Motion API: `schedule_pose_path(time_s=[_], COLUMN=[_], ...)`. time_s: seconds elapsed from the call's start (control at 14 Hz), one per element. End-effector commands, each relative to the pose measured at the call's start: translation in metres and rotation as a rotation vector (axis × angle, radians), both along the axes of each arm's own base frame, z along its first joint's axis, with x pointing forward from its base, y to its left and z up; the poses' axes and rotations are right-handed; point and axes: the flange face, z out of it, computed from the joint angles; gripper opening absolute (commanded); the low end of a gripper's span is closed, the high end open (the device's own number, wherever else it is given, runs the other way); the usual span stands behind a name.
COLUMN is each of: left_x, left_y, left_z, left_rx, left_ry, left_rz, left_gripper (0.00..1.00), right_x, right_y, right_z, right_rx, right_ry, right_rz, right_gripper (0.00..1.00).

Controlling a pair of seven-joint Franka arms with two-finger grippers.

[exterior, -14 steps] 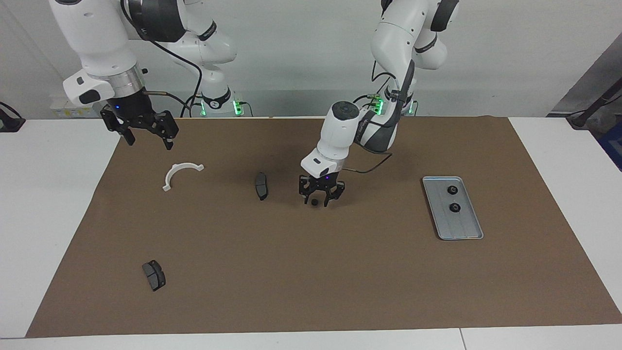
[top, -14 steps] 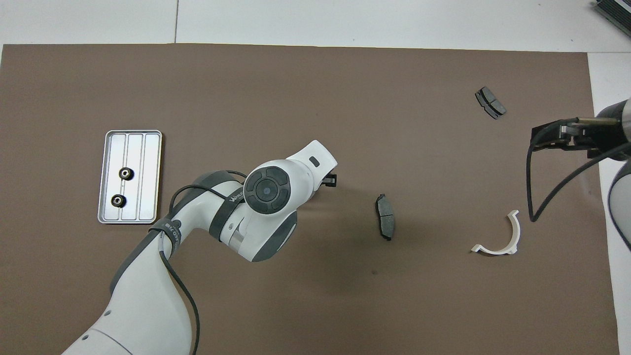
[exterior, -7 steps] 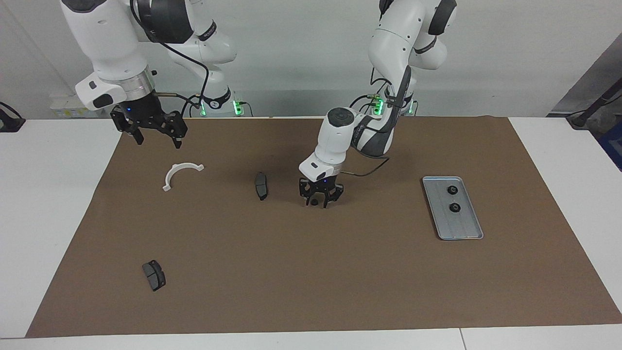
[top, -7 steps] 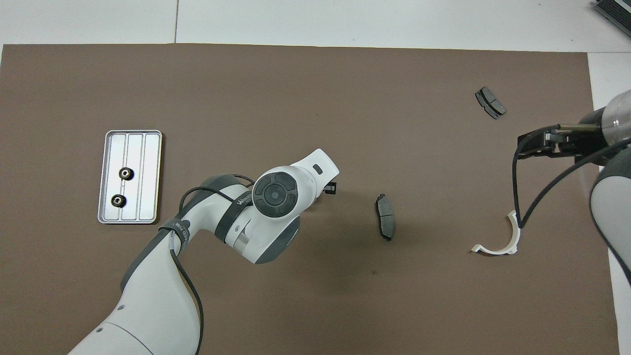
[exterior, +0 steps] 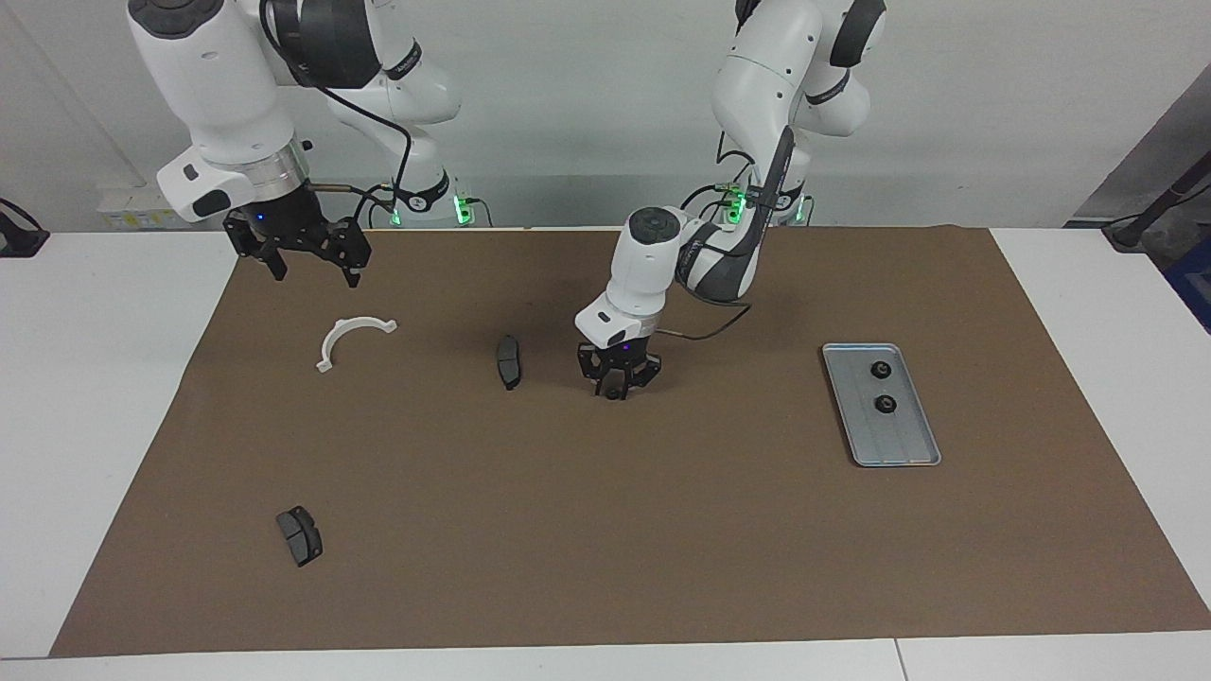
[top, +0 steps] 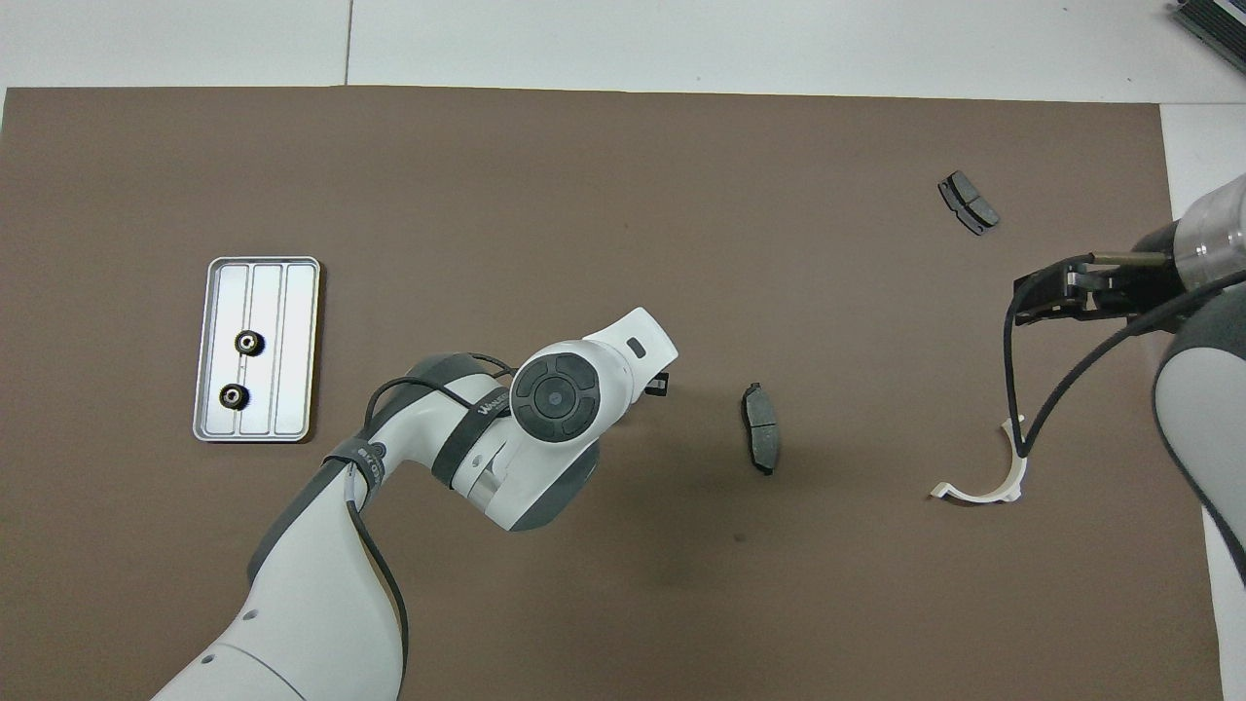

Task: Pick bearing gear from pile to tray
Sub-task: 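Carry the third black part onto the tray and open the left gripper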

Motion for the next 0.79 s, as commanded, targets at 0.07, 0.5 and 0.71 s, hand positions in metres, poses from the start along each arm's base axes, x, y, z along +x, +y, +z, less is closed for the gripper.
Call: schedule_pose_path(time_s=[0.07, 0.5, 0.71], left_x=[-0.010, 0.038, 0.097], left_y=[-0.001, 0.027, 0.093], left_z=[-0.005, 0.023, 0.058], left_rx=[0.016, 0.010, 0.047], left_ry=[0.001, -0.015, 0.018], left_rz=[-0.017, 0.064, 0.173], left_gripper=[0.18, 0.02, 0.03], right_x=[-0.004, -0.003, -0.002], right_y=[-0.001, -0.004, -0.003], right_z=[0.000, -0.004, -0.003], right_rx=[0.028, 0.029, 0.040], right_ry=[0.020, 0.017, 0.013], right_rz=[0.003, 0.010, 0.017], right_gripper=[1.00, 1.00, 1.00])
